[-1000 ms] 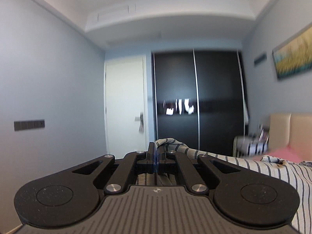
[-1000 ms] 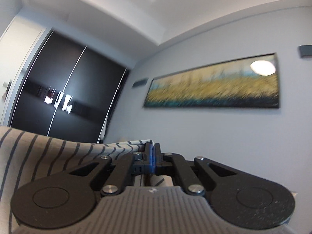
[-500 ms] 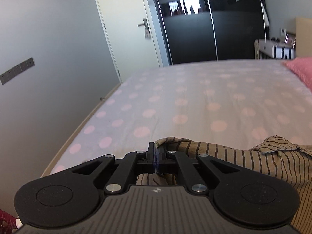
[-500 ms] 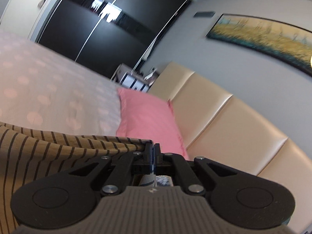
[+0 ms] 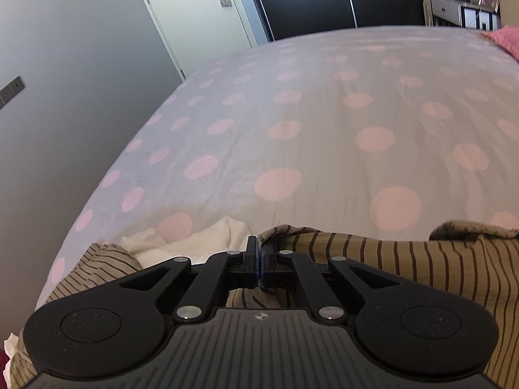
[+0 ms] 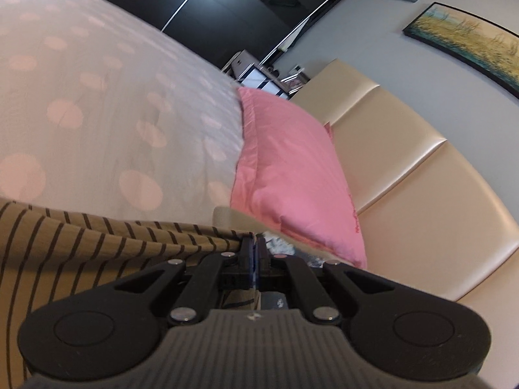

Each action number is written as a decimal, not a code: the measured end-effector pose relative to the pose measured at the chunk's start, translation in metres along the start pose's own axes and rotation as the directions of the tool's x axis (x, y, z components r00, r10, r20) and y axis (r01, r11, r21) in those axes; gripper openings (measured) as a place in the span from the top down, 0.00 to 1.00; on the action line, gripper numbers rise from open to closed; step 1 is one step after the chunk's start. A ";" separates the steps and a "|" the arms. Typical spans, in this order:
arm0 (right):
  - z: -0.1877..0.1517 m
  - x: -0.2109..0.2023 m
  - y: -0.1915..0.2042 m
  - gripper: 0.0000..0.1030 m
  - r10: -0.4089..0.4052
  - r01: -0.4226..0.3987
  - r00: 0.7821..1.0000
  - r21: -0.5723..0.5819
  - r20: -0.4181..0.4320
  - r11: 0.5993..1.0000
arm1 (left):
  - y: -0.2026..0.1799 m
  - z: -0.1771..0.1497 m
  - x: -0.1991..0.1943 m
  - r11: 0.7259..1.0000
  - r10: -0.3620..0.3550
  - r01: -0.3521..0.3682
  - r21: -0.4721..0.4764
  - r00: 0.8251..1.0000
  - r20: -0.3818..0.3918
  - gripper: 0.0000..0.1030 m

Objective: Fold clothes
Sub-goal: 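Lower the shirt onto the bed and open both tools, then grasp the shirt hem with the right tool while the left tool grasps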

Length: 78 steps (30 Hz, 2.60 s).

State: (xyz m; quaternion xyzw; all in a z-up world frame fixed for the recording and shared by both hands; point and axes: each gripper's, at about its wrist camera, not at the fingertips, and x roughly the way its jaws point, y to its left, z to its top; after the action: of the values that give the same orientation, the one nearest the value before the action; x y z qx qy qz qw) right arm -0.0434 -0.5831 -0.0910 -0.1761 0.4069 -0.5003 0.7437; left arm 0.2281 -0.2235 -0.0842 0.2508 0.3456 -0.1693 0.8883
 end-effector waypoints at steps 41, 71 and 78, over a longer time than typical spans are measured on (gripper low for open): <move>0.084 -0.010 0.155 0.65 0.716 -0.718 0.692 0.013 -0.089 0.696 | -0.152 0.059 0.051 0.899 -0.366 0.423 0.112 0.867 -0.336 0.66; 0.064 -0.053 0.049 0.98 0.691 -0.695 0.719 0.082 0.074 0.714 | -0.111 0.045 -0.009 0.941 -0.314 0.332 0.062 0.927 -0.203 0.97; -0.017 -0.054 0.050 0.97 0.743 -0.743 0.669 0.050 0.019 0.668 | -0.108 -0.004 0.003 0.934 -0.340 0.356 0.021 0.907 -0.248 0.96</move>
State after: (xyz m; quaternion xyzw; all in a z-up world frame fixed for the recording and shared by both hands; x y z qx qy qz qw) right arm -0.0353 -0.5109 -0.1118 0.0255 0.4307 -0.1657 0.8868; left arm 0.1771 -0.3097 -0.1238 0.2329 0.4838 -0.3048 0.7866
